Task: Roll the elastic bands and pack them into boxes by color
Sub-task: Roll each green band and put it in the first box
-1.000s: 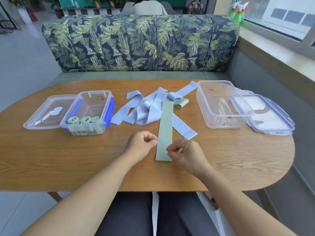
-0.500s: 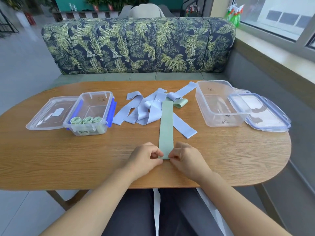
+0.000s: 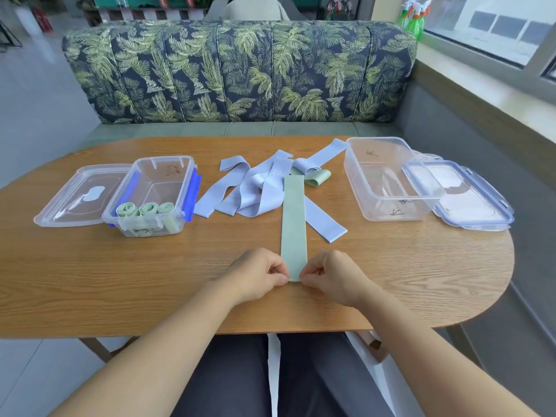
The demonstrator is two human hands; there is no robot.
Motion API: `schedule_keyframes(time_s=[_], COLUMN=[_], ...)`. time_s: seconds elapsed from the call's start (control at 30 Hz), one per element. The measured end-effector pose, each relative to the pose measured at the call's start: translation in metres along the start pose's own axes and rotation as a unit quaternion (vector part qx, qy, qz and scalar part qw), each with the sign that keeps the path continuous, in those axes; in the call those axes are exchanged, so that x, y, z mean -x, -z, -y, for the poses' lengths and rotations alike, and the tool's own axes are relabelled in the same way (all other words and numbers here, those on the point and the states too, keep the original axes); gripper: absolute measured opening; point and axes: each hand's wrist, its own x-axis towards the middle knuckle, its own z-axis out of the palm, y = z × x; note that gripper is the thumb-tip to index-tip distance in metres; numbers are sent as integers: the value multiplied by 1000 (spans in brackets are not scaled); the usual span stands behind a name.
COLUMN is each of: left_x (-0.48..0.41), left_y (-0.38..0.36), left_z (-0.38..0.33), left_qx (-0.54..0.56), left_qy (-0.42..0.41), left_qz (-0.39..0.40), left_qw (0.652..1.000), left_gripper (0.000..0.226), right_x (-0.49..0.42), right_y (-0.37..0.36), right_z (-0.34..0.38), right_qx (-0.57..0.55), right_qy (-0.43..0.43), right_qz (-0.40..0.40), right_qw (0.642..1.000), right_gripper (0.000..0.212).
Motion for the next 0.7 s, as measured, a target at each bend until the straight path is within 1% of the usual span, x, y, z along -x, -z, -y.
schedule_keyframes(time_s=[0.07, 0.2, 0.37, 0.43, 0.5, 0.57, 0.63, 0.7], left_x=[-4, -12, -18, -17, -11, -3, 3, 6], left_y=[4, 12, 16, 17, 15, 9, 0, -9], left_z=[0, -5, -6, -5, -9, -11, -9, -2], left_qx=[3, 24, 16, -12, -97, -162, -189, -209], left_qy=[18, 39, 61, 55, 7, -82, -168, -225], left_qz=[17, 35, 40, 31, -5, -65, -112, -139], left_qw=[1000, 998, 997, 998, 995, 981, 961, 941], left_gripper=[15, 4, 13, 12, 9, 4, 9, 5], right_x=[-5, -15, -23, -25, -25, -25, -25, -25], right_y=[4, 11, 14, 13, 13, 13, 13, 13], right_z=[4, 11, 18, 19, 19, 19, 19, 18], right_qx=[-9, -10, -14, -15, -23, -33, -42, -49], right_qy=[-35, -79, -123, -133, -139, -142, -144, -145], right_qz=[18, 37, 52, 54, 53, 54, 54, 54], right_qw=[999, 996, 991, 989, 989, 988, 987, 987], right_gripper=[6, 15, 13, 12, 11, 11, 10, 10])
